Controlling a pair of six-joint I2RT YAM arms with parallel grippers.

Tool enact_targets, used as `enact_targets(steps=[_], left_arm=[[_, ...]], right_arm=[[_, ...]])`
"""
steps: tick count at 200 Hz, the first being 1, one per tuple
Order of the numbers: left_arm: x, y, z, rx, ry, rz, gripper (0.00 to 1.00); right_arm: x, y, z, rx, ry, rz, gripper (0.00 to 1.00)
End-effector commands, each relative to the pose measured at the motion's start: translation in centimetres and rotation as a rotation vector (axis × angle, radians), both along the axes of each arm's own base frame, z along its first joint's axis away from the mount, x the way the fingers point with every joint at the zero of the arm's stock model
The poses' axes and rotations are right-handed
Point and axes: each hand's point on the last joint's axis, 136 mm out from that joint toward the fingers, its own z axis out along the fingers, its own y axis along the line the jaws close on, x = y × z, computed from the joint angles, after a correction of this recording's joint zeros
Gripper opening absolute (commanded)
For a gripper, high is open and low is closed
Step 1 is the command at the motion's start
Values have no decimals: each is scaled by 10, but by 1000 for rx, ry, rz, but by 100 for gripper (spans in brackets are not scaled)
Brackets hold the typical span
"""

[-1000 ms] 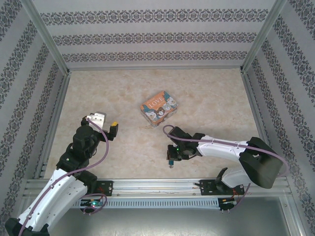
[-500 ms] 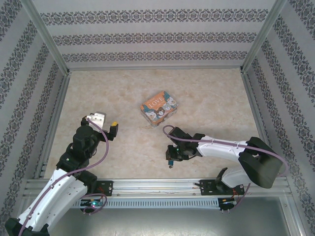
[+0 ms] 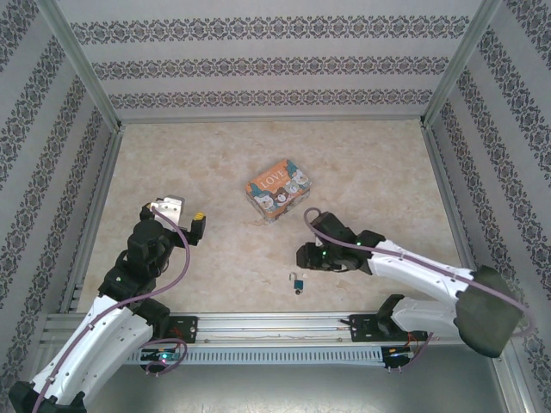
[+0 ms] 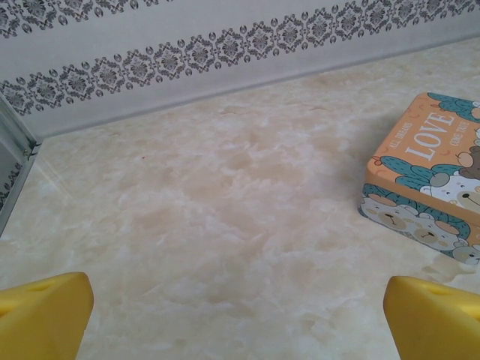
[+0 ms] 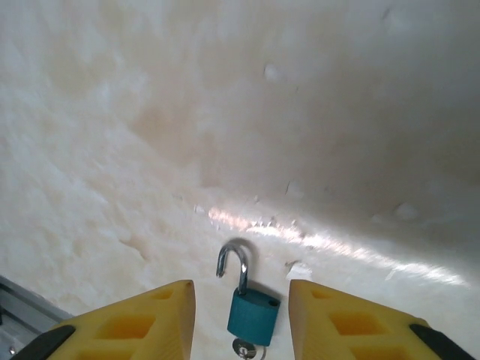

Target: Unlock the padlock with the key

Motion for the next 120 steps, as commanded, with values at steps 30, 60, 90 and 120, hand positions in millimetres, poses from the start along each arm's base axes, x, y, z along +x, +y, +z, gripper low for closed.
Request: enact_targets(steps=[30,60,90,120], left_arm=[[4,18,-4,-115,-27,145,99],[9,32,1,-134,-63,224,99],[15,47,0,-135,-59,295,99],[23,67,-2,-120,-62,357,99]], right_arm=[[51,-53,63,-45,-318,-98,40],[73,-92,89,-119,-487,-172,49],[93,-132,103,-221,-648,-234,62],[118,-173,103,-277,-790,-330,86]])
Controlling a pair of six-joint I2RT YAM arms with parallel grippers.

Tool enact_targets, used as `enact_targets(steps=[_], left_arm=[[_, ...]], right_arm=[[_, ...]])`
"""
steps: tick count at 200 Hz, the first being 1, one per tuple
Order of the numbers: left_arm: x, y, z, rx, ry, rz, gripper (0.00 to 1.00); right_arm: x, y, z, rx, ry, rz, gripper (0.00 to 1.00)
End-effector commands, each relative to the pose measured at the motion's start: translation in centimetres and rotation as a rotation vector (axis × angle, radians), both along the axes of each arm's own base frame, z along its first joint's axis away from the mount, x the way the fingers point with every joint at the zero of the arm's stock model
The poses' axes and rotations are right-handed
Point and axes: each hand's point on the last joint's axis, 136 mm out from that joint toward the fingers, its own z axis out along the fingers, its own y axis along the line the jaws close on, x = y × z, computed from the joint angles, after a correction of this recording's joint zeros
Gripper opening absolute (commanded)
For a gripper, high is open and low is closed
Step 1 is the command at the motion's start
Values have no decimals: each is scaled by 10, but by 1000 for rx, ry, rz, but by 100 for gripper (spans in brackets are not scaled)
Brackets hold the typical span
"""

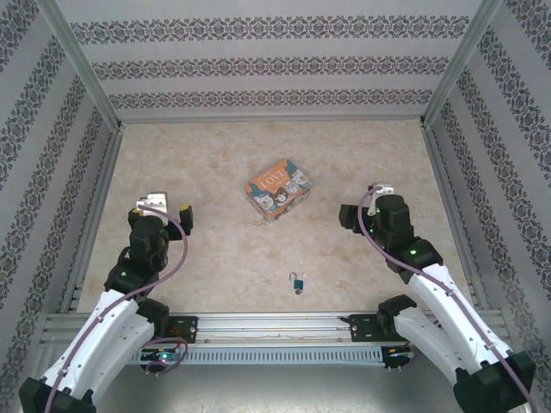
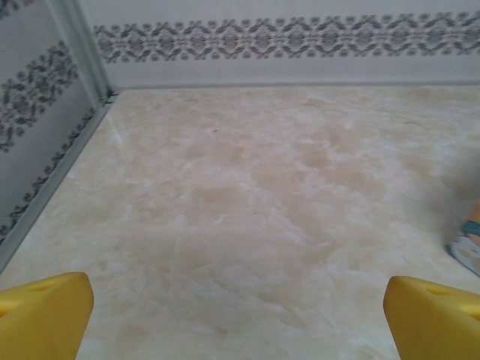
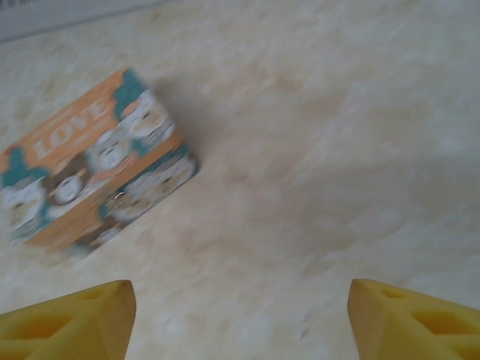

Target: Unlock the padlock with the key

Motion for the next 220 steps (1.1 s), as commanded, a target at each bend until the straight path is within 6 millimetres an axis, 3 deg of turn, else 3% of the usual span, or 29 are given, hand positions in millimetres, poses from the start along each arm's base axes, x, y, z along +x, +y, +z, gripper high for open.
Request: enact_targets(steps=[1,24,46,52,113,176,220], left_arm=[[9,18,15,-16,-65,74,99],[15,32,10,-27,-56,127,99],[23,41,0,-38,-55,151,99],[24,43,-4,-40,-50,156,99],[40,50,-29,-99,-60,170,99],[60,48,-48,-105,-99,133,99],[75,44,-57,-75,-122,90,99]], right_arm=[[22,-34,3,-100,-135,-67,87],[41,-62,-5,-100,-221,-143,98],[58,-76,-7,-165,-304,-171,98],[58,-79,-19,-183,-301,-174,98],[88,-76,-31,-174,-424,-115,98],[101,-68,-67,-139,-402,-48,99],[116,-71,-72,-123,-348,-52,98]])
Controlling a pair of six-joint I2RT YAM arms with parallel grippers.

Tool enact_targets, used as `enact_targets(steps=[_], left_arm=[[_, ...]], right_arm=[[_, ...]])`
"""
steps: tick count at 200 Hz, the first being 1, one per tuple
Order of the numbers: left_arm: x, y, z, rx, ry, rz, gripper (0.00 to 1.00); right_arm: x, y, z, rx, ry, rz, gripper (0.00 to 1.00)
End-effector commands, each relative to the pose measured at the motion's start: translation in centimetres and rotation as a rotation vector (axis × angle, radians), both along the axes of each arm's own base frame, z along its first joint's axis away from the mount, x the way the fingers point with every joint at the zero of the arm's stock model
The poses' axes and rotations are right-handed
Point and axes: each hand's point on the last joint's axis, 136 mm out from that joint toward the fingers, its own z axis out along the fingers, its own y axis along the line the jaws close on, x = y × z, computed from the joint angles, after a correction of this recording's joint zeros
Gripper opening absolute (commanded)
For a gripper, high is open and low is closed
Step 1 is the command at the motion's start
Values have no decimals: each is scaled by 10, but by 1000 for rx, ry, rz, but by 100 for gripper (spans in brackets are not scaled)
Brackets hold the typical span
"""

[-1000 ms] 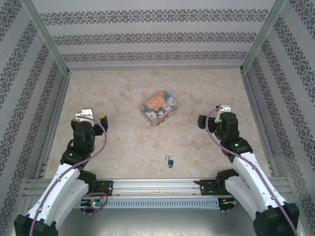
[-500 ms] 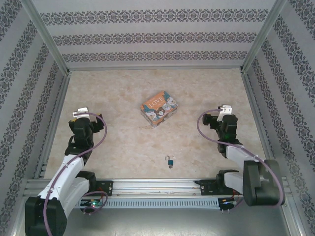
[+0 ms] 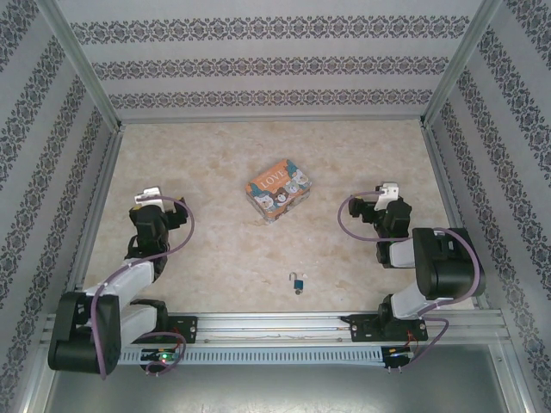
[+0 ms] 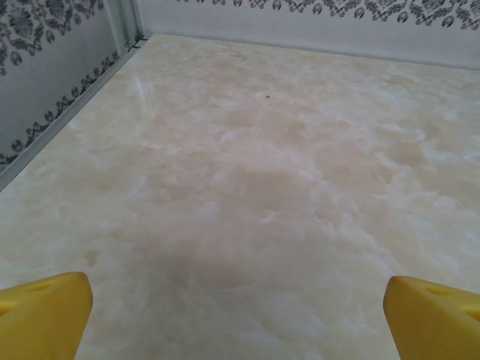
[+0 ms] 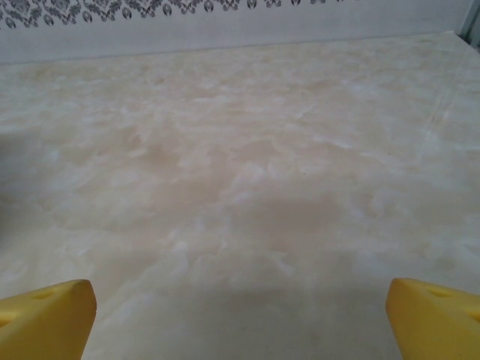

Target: Unlock the padlock with the key

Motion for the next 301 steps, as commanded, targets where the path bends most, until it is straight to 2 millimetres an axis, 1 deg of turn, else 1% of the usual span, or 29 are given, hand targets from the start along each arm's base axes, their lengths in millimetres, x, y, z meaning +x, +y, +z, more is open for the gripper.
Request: enact_targets(steps=[1,27,50,63,80,82,84,101,108,119,131,142,147,149,154,160,166,175,301], left_arm=[[13,-2,22,15,-131,-30,99],[19,-4,17,12,-155,-44,99],[26,-9,10,27,-141,-81,99],[30,-13,9,42,-149,-109,99],[35,-13,4,54,-162,-116,99],[36,-13,3,54,-162,-117,99],[36,-14,1,53,-162,-120,99],[41,-19,-15,54,-164,-159,99],[42,-21,-14,65,-190,-171,99],[38,-18,-18,44,-156,-154,99],[38,-14,-19,39,-146,-132,99],[44,-12,-19,39,-149,-125,99],[48,-11,-20,30,-132,-124,99],[48,-10,-24,23,-109,-123,99],[52,-10,-26,15,-76,-123,99],[57,-13,-28,14,-49,-142,99],[62,-17,-28,25,-41,-174,99],[63,-22,-29,22,-33,-200,99],[62,-22,-29,25,-38,-203,99]], right_arm=[[17,0,24,9,-65,14,98],[17,1,19,-8,-41,5,99],[16,1,17,-14,-30,-1,99],[15,1,16,-17,-25,-3,98],[15,1,14,-25,-17,-9,98],[21,1,22,-26,-38,-9,98],[22,1,24,-27,-42,-9,98],[23,1,24,-30,-43,-11,99],[23,1,25,-31,-44,-12,98],[23,1,25,-31,-43,-12,98],[23,1,24,-33,-43,-12,98],[23,2,24,-35,-41,-12,98],[23,2,24,-36,-40,-13,99],[23,2,24,-37,-40,-13,98],[23,2,24,-38,-40,-14,98],[23,2,24,-39,-40,-14,99],[23,2,24,-41,-39,-13,98],[23,3,24,-48,-36,-15,99],[24,4,24,-65,-34,-25,98]])
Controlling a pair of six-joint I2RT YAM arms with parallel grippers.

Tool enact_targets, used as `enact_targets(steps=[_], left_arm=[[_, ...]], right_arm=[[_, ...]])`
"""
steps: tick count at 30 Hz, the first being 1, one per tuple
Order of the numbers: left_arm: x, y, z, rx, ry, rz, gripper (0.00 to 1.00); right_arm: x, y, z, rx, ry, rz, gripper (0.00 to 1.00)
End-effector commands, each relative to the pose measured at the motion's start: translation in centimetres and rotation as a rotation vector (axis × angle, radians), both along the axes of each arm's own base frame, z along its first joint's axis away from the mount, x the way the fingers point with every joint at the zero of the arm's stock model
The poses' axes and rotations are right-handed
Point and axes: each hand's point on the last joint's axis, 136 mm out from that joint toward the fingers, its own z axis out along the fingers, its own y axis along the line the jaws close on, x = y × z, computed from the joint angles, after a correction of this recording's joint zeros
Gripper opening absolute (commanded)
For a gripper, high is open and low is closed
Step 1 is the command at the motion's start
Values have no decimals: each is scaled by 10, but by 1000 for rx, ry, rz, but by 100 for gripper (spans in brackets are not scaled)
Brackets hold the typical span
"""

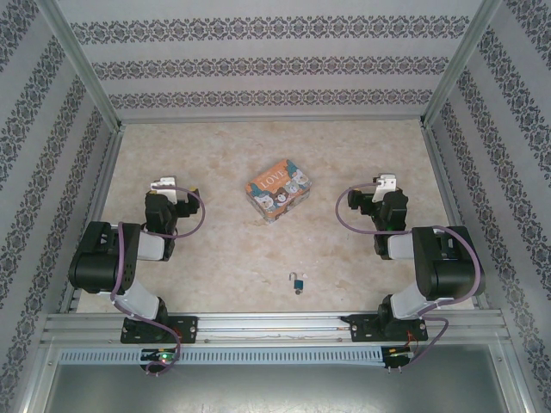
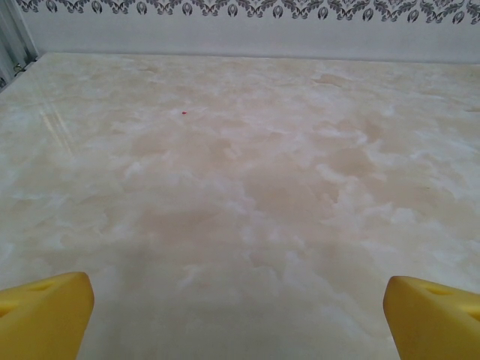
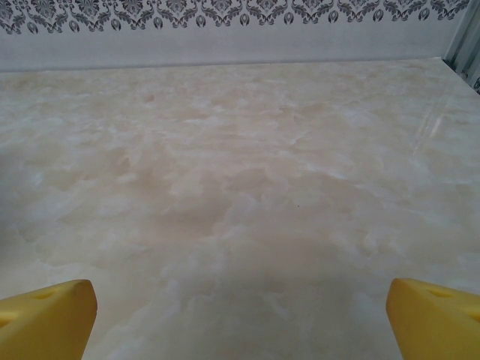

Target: Unlock the padlock with the key

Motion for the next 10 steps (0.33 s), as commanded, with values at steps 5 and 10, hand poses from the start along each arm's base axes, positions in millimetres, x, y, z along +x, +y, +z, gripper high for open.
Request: enact_targets(steps=[5,10], left_arm=[[-1,3,1,16,3,-7,99],[-1,3,1,16,3,-7,99]], right_arm=[[6,0,12,-16,-30,-6,98],[6,0,12,-18,-32,-6,98]])
